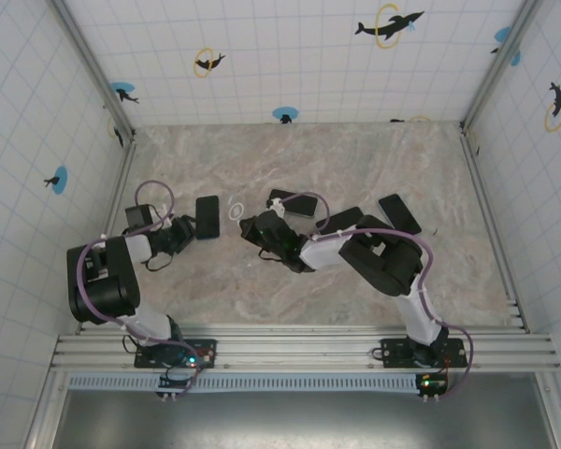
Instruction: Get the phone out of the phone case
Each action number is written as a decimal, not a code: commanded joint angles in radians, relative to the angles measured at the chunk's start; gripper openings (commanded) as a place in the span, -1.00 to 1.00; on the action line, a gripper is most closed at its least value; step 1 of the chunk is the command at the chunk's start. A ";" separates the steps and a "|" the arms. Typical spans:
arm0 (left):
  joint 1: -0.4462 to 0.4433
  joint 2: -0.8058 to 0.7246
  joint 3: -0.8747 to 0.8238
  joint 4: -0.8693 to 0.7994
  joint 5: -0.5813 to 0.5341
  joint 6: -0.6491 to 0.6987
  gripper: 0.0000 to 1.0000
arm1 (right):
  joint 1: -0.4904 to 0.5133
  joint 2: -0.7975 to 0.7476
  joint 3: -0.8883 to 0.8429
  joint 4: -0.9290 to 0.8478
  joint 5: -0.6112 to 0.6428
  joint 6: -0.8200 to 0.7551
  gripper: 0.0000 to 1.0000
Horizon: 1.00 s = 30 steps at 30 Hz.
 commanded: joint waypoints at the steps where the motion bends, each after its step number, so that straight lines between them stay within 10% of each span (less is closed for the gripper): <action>1: 0.012 -0.002 -0.003 -0.130 -0.090 0.063 0.34 | 0.009 0.043 0.068 -0.037 0.062 0.019 -0.77; 30: 0.012 -0.129 0.132 -0.240 -0.055 0.112 0.37 | 0.018 0.014 0.143 -0.186 0.040 -0.262 -0.06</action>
